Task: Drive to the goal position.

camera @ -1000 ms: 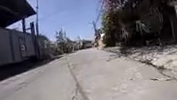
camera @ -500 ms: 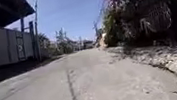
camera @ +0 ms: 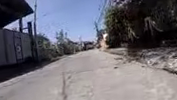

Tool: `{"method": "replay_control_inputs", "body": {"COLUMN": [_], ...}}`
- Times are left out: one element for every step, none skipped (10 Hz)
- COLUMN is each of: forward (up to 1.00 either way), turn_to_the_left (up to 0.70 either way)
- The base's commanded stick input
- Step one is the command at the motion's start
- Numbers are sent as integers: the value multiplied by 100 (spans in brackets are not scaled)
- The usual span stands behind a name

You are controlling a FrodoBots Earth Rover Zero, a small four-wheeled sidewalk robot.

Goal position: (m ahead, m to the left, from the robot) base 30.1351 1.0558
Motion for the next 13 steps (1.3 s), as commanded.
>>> {"method": "replay_control_inputs", "body": {"forward": [85, 85, 85, 85, 85, 85, 85, 85, 85, 85, 85, 85, 85], "turn_to_the_left": [0, 0, 0, 0, 0, 0, 0, -2, -7, -16, -14, -6, -3]}}
